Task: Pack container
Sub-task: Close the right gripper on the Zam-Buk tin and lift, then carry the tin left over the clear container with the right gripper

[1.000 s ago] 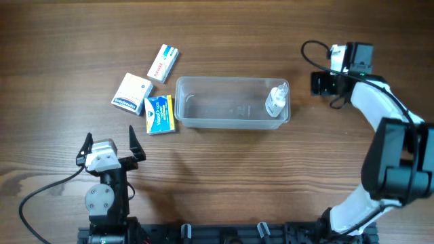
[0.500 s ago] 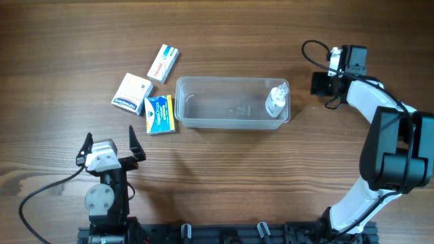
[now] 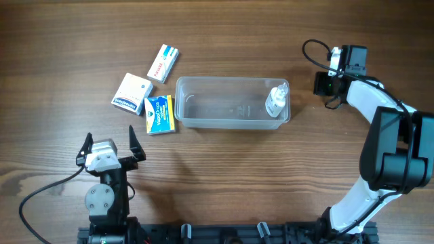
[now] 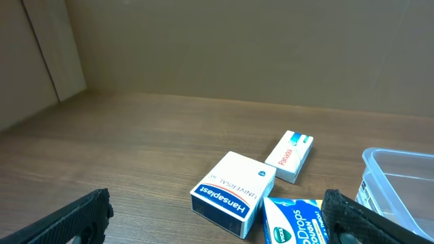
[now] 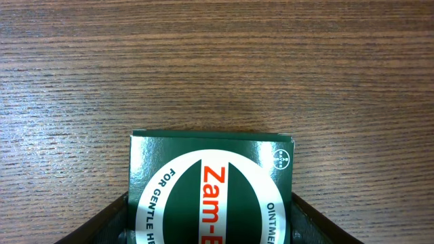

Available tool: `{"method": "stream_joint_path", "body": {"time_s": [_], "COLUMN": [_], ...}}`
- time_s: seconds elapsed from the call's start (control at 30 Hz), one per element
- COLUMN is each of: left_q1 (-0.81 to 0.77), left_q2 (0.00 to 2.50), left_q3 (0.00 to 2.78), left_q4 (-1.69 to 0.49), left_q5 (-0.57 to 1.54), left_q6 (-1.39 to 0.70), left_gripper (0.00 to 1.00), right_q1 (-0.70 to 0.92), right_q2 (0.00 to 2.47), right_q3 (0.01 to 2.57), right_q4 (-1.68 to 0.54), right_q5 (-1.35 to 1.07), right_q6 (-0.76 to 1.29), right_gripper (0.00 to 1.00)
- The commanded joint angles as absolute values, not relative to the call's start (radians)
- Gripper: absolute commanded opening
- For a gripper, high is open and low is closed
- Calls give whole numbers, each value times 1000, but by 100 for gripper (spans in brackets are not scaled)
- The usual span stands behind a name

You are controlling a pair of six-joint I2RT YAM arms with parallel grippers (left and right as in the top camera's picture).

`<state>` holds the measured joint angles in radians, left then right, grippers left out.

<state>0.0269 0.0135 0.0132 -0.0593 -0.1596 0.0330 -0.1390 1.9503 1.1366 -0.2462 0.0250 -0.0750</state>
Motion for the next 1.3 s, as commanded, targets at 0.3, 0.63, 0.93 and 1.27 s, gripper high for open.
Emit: {"method": "stream_joint_path", "body": {"time_s": [0.3, 0.63, 0.93, 1.27], "left_q1": [22, 22, 22, 22], "left_q2": [3, 3, 3, 3], "left_q3": [6, 7, 6, 7], "left_q4": [-56, -56, -56, -56], "left_q5": [-165, -165, -165, -165], "left_q6": [49, 49, 49, 49], "left_gripper": [100, 100, 100, 100], "right_q1": [-126, -38, 178, 463], "right_q2": [1651, 1404, 1246, 1295], "right_q3": [1135, 1163, 1208, 1207], "right_q4": [-368, -619, -713, -681], "right_q5": [-1, -10, -66, -7], "right_q6": [57, 213, 327, 456], "right_gripper": [41, 41, 41, 38]}}
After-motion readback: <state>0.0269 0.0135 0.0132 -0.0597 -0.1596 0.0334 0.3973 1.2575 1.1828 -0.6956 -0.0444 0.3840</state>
